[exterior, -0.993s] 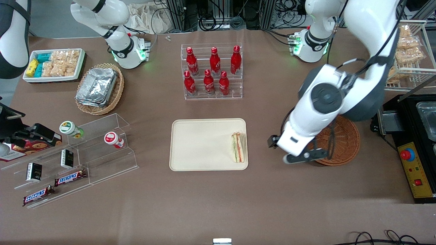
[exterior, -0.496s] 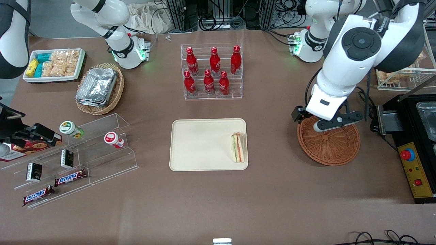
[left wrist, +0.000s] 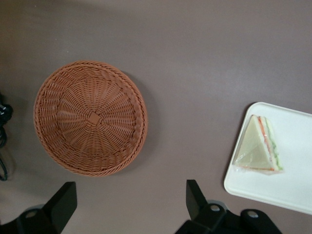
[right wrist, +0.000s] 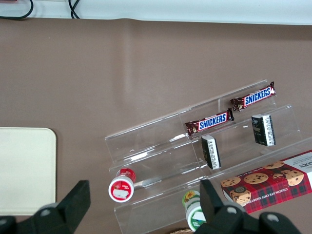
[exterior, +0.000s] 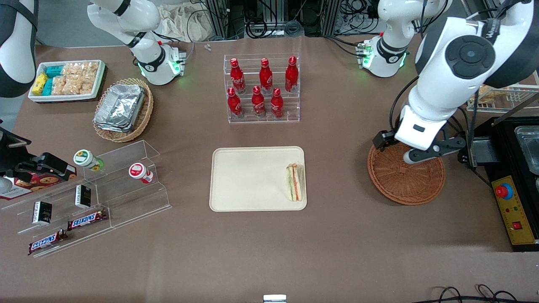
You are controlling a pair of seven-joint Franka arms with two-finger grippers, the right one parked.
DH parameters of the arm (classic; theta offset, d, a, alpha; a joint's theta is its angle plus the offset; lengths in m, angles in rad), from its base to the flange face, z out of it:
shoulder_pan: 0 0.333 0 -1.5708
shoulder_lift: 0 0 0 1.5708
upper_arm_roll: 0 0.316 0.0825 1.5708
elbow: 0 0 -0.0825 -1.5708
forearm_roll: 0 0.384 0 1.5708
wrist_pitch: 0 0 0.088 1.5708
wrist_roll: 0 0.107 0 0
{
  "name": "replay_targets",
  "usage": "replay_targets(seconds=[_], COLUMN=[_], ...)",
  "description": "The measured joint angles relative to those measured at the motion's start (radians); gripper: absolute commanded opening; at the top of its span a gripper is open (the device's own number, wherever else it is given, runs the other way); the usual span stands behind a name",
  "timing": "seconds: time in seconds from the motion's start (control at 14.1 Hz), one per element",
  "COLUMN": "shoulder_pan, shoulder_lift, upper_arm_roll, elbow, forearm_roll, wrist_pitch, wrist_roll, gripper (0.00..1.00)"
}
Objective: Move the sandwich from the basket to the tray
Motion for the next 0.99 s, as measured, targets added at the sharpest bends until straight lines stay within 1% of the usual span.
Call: replay_targets(seconds=[0.14,0.28,0.57,0.78,0.92,0.99], shoulder_pan=[0.034,0.025,-0.079,-0.149,-0.209,-0.223], shoulder_lift=[-0.023,-0.047,-0.071,-0.072,-0.073,-0.073], upper_arm_roll=[0.011,0.054,0.258,0.363,0.428,0.443], elbow=[0.0,0.0,0.018,0.025,0.024,0.022], forearm_roll=[-0.025,-0.027,-0.036,-0.052,-0.063,-0.063], wrist_pitch=[-0.017,-0.034,-0.069,-0.073,-0.076,-0.077], wrist_roll=[0.068,0.11,0.249,0.296,0.3,0.3], gripper=[0.99,0.99,0.99,0.94,0.94,0.96])
